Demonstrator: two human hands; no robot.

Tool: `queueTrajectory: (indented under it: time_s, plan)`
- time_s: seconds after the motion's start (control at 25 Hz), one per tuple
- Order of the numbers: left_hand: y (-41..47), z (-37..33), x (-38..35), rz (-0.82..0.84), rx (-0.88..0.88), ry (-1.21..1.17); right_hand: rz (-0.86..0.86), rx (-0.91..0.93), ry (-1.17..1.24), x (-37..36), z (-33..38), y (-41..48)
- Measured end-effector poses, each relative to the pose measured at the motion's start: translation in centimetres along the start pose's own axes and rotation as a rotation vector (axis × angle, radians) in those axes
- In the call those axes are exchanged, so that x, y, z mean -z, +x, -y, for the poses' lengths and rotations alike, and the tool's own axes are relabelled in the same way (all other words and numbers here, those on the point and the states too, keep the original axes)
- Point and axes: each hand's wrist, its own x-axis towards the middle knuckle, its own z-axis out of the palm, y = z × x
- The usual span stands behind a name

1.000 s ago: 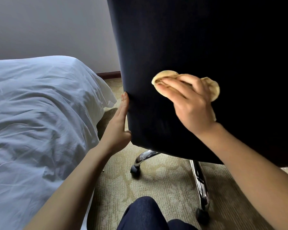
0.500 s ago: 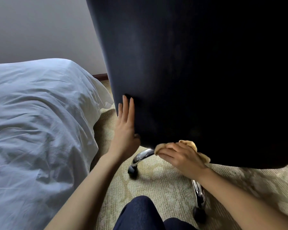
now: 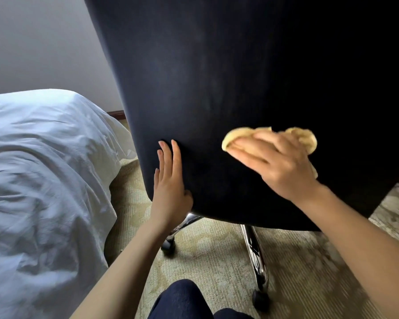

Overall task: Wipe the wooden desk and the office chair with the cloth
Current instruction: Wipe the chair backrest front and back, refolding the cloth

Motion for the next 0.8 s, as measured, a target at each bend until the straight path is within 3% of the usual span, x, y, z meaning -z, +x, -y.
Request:
queueTrajectory:
  time_s: [0.24, 0.4, 0.68, 0.8]
  plan:
    - [0.8, 0.5, 0.8, 0.011, 0.014, -0.007, -0.222, -0.192, 0.008, -2.8, 0.5, 9.8]
    - [1.7, 1.2, 1.7, 0.055, 0.039, -0.029, -0.223, -0.309, 0.06, -4.9, 2.7, 11.2]
    - [1.7, 1.1, 2.0, 0.112, 0.09, -0.037, 0.311, -0.133, 0.2, -5.5, 9.0, -1.3]
    - [0.8, 0.3, 1.2, 0.141, 0.051, -0.054, 0.423, -0.083, 0.285, -4.5, 9.9, -6.6]
